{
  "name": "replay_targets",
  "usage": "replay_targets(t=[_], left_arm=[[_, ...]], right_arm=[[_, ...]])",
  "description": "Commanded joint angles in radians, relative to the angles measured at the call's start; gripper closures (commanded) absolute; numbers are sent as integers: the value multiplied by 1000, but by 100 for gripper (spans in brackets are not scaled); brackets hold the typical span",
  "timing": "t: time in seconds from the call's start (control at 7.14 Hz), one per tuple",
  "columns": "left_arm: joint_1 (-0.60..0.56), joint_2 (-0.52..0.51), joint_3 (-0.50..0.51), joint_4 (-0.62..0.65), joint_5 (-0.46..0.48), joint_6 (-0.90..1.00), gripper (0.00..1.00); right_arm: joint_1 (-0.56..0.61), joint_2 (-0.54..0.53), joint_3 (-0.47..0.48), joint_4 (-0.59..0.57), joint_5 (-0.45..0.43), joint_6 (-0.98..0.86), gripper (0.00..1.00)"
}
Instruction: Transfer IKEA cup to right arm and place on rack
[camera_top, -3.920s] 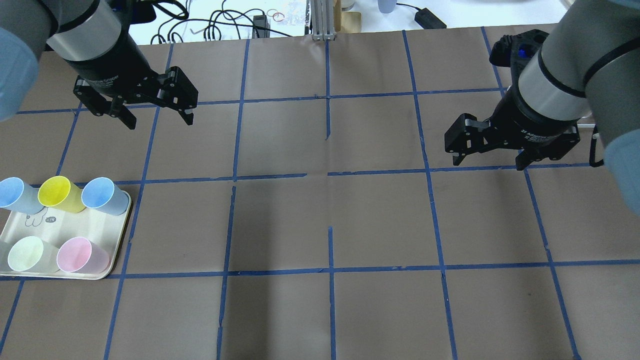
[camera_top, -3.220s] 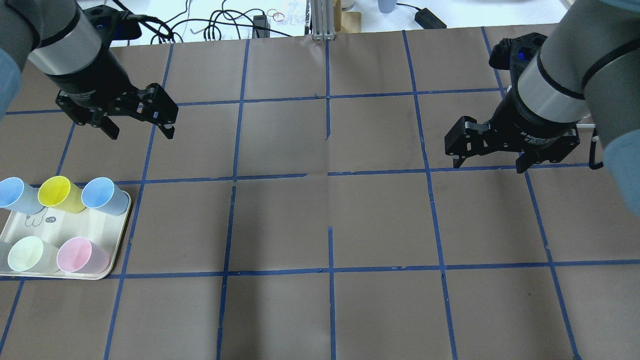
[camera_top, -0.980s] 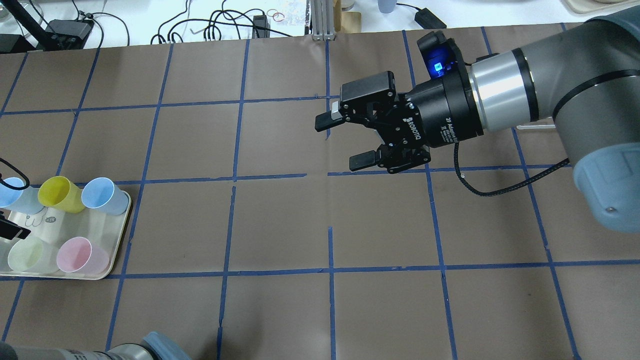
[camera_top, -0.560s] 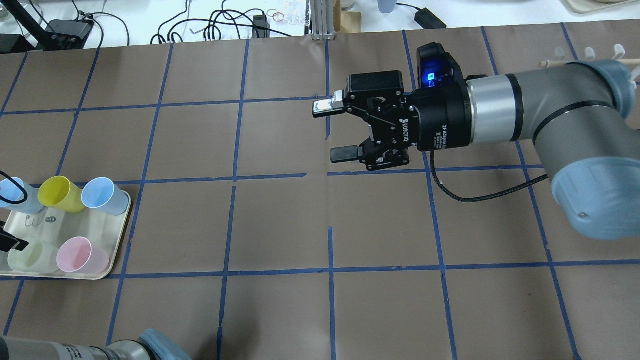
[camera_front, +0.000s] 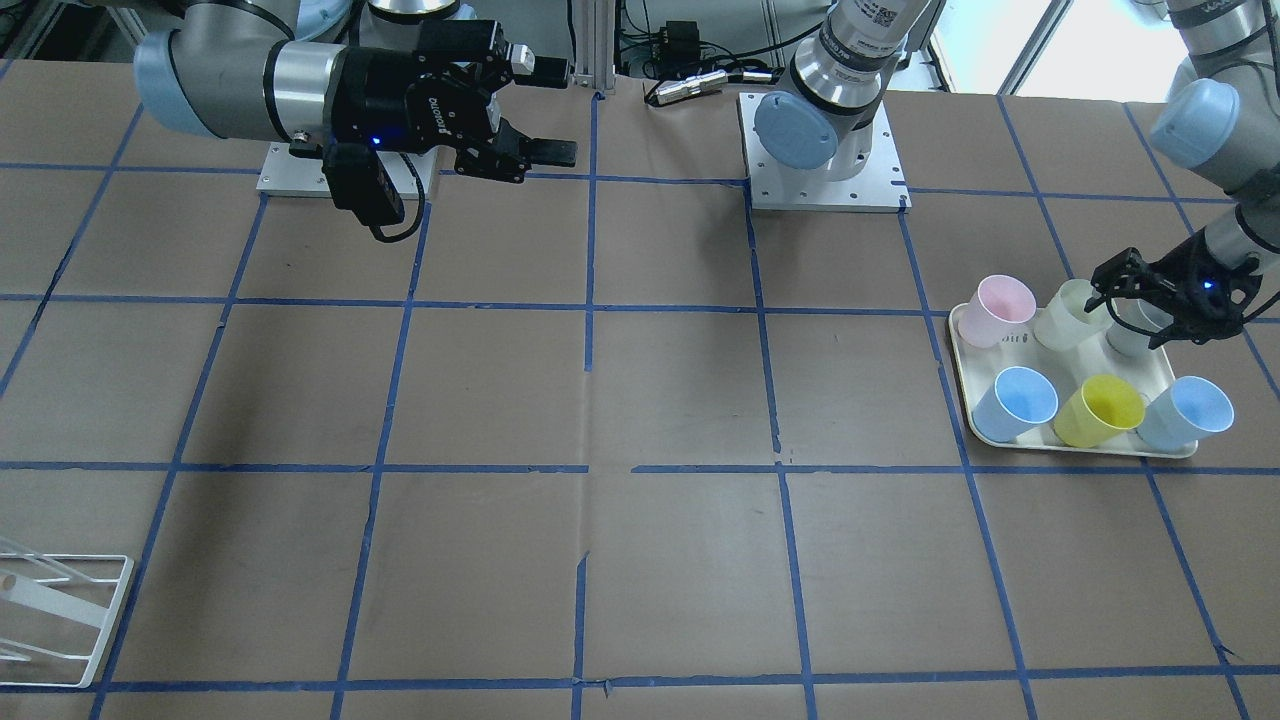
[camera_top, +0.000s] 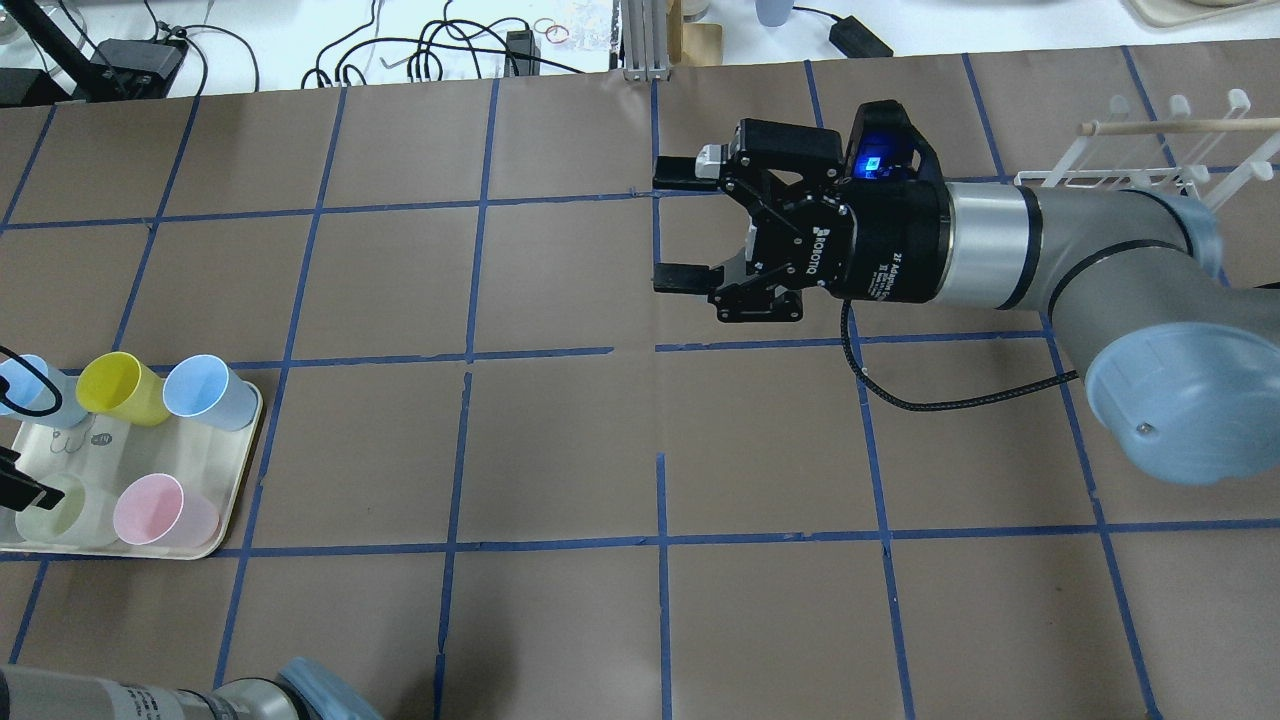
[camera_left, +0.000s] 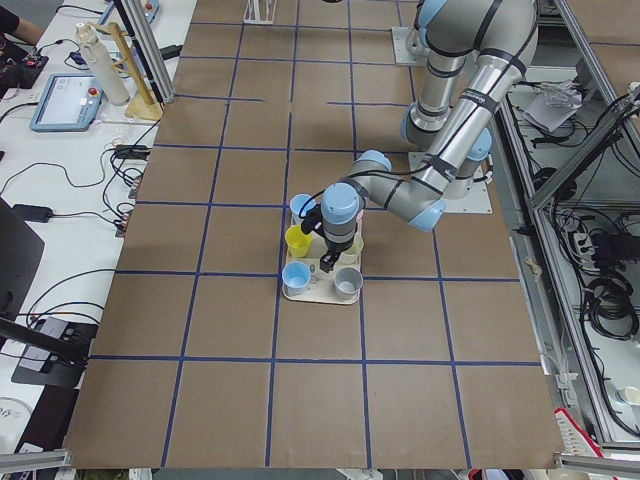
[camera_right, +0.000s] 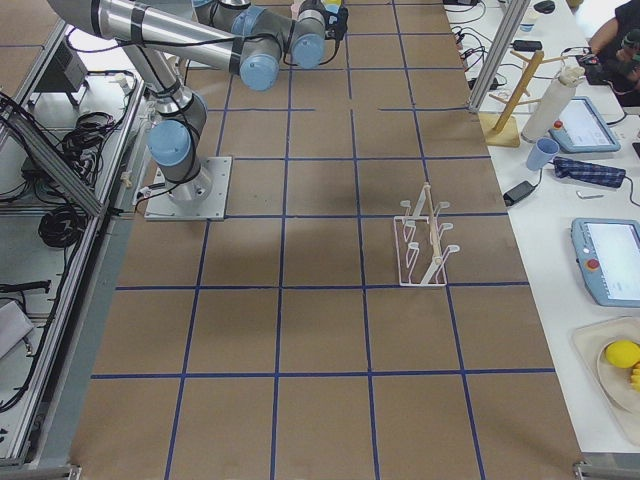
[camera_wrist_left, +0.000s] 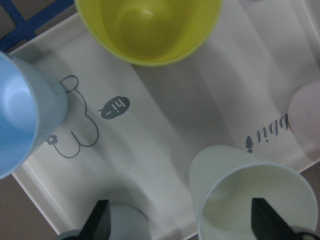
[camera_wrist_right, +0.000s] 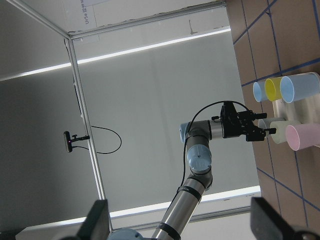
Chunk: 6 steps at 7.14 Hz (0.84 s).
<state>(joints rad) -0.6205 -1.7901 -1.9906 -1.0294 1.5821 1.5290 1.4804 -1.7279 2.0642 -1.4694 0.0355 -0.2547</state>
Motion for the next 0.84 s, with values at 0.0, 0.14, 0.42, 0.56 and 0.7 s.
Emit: replay_targets(t=[0.0,0.14,0.42,0.56,0.7], left_arm=[[-1,-6,-13,0,1,-4,19],[-1,-5,-17,0,1,-9,26],[-1,-2,-17,2,27,-16,70],[-1,0,-17,-8,27,-18,90],[-1,9,-19,-12,27,-18,96]], right_arm=[[-2,5,1,34,12,-23,0],[0,7,-1,34,11,-23,0],[0,8,-1,34,12,-21,0],[0,8,-2,31,18,-23,0],[0,8,-4,31,5,-23,0]])
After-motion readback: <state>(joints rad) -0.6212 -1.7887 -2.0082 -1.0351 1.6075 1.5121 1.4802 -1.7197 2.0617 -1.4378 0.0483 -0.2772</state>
